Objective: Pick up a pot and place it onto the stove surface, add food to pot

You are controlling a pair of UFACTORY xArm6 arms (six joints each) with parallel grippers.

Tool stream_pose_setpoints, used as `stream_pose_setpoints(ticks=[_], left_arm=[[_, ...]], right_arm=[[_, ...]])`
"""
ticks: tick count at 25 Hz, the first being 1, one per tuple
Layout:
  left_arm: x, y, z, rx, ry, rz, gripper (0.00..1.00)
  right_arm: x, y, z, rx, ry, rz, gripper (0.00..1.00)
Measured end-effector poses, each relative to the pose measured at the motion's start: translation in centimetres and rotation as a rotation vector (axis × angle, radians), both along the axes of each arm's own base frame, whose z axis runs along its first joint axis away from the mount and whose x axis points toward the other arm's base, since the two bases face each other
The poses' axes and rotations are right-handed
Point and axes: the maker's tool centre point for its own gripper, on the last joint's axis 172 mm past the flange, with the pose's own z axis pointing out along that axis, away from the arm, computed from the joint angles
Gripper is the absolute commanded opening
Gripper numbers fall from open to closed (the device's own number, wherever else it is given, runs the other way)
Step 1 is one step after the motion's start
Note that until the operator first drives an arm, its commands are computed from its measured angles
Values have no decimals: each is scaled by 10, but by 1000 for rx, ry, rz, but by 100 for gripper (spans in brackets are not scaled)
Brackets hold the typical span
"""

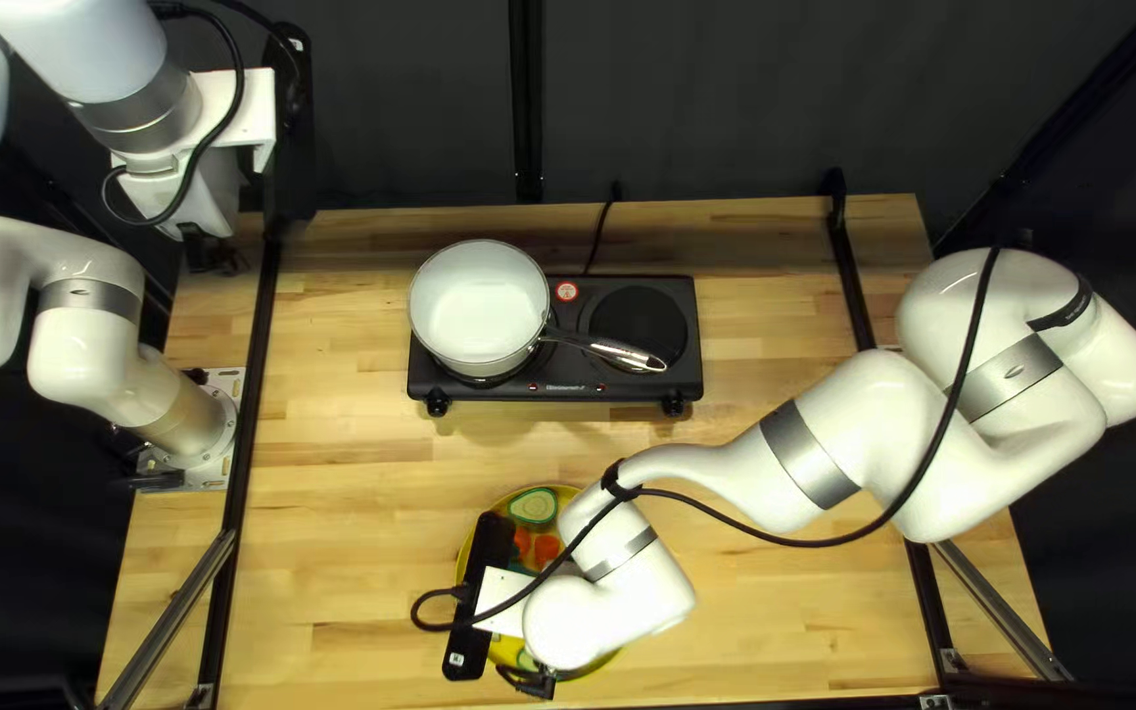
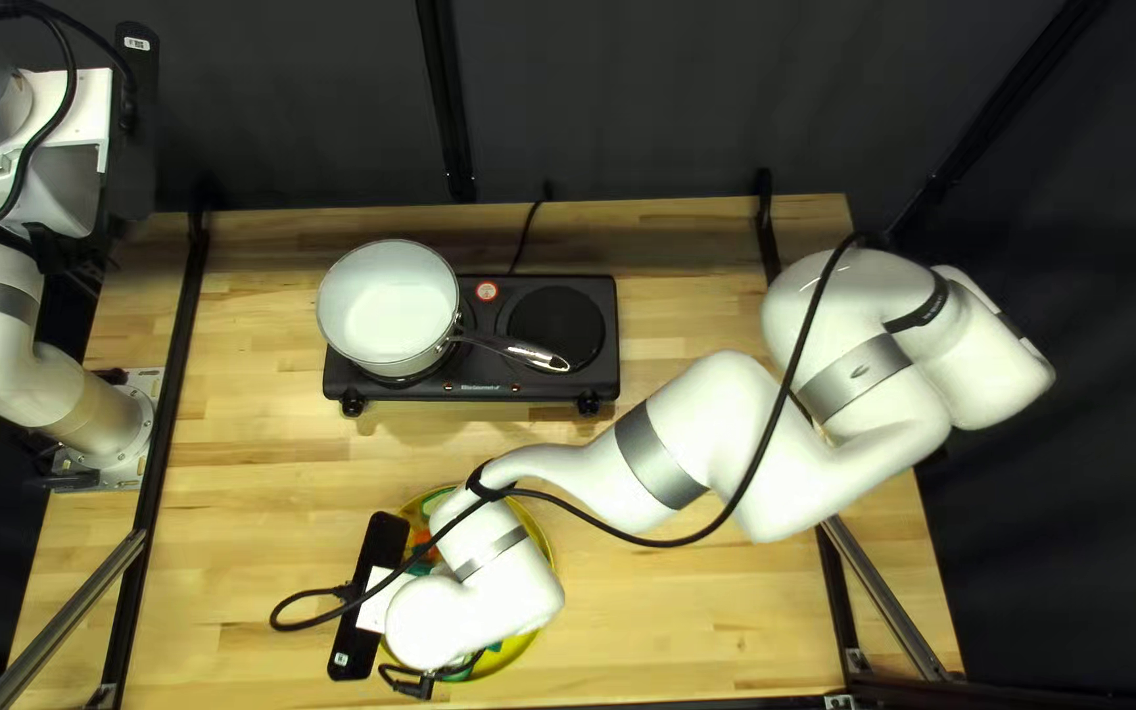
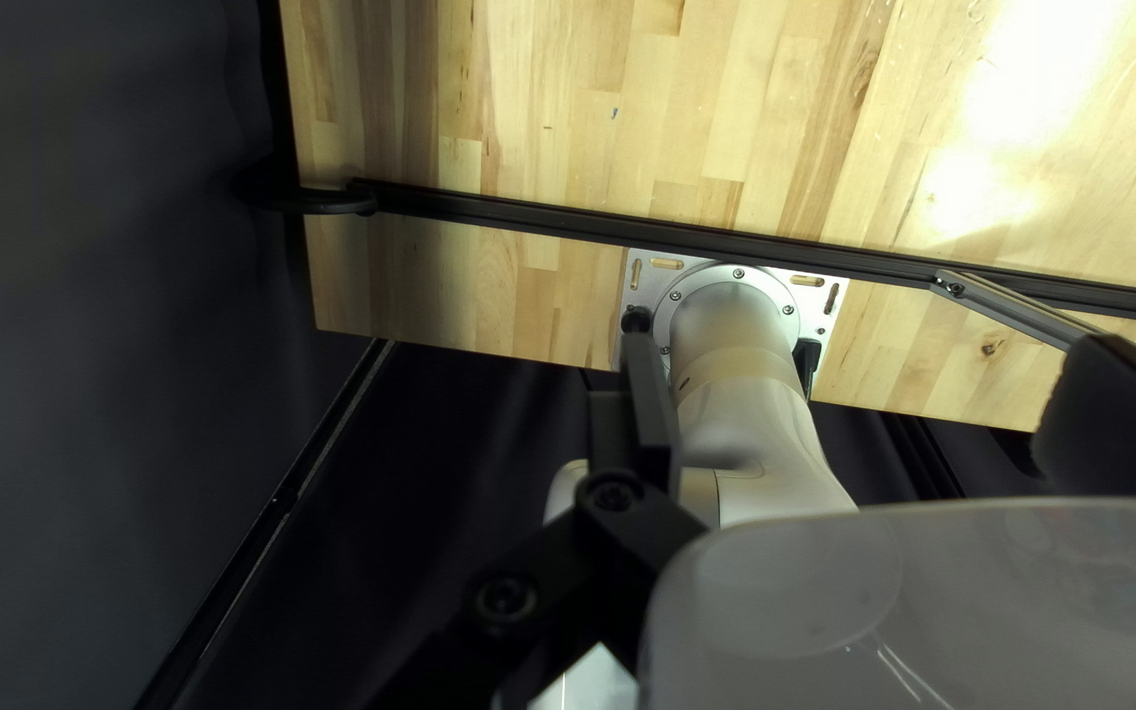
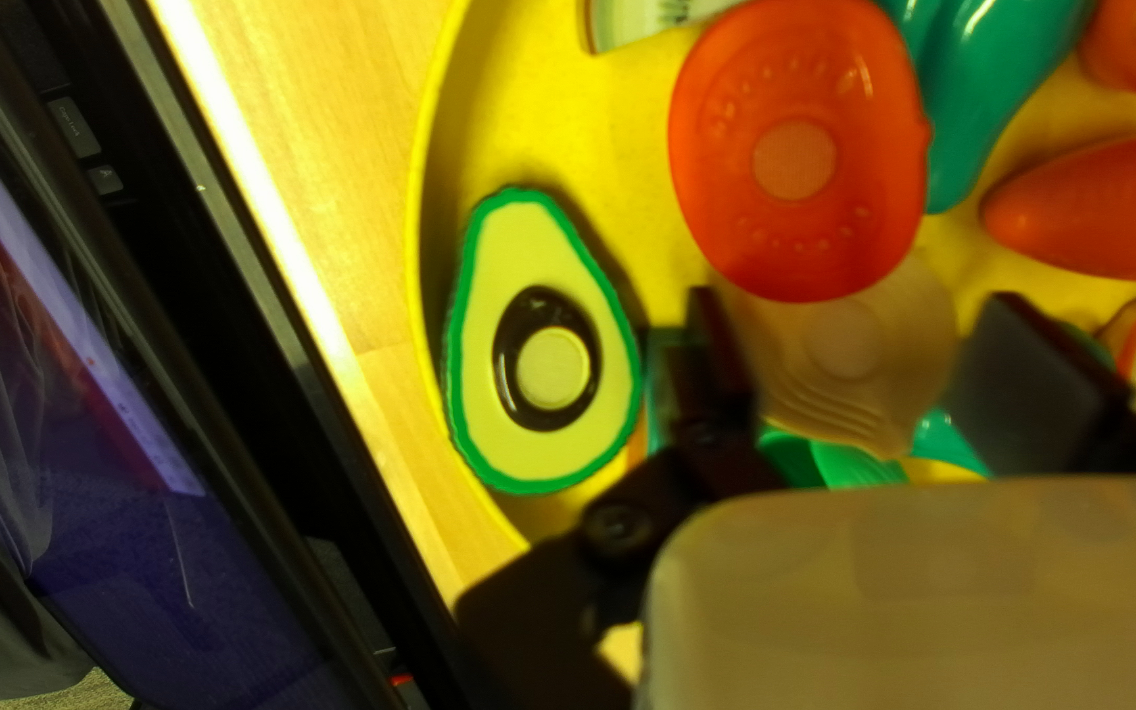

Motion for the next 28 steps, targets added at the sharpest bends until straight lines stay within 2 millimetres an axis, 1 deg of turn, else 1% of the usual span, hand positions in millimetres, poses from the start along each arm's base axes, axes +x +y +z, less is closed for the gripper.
stream_pose_setpoints(ticks=[7,8,15,17,18,19,21,28], left_arm=[[0,0,0,0,0,0,100],[0,0,0,0,0,0,100],[0,0,0,0,0,0,100],[0,0,0,0,0,0,100],[0,0,0,0,0,0,100],[0,0,0,0,0,0,100],[0,0,0,0,0,0,100],[0,0,0,0,0,0,100]], right_arm=[[-1,-1,2,-2,-1,1,0],[-2,-3,7,-6,-2,2,0],[-4,-24,67,-54,-23,11,0],[-3,-32,81,-67,-30,14,0],[-2,-35,85,-72,-31,15,10],[-1,-36,88,-75,-32,16,100],[2,-36,89,-79,-31,19,100],[-3,-22,60,-67,-9,27,100]])
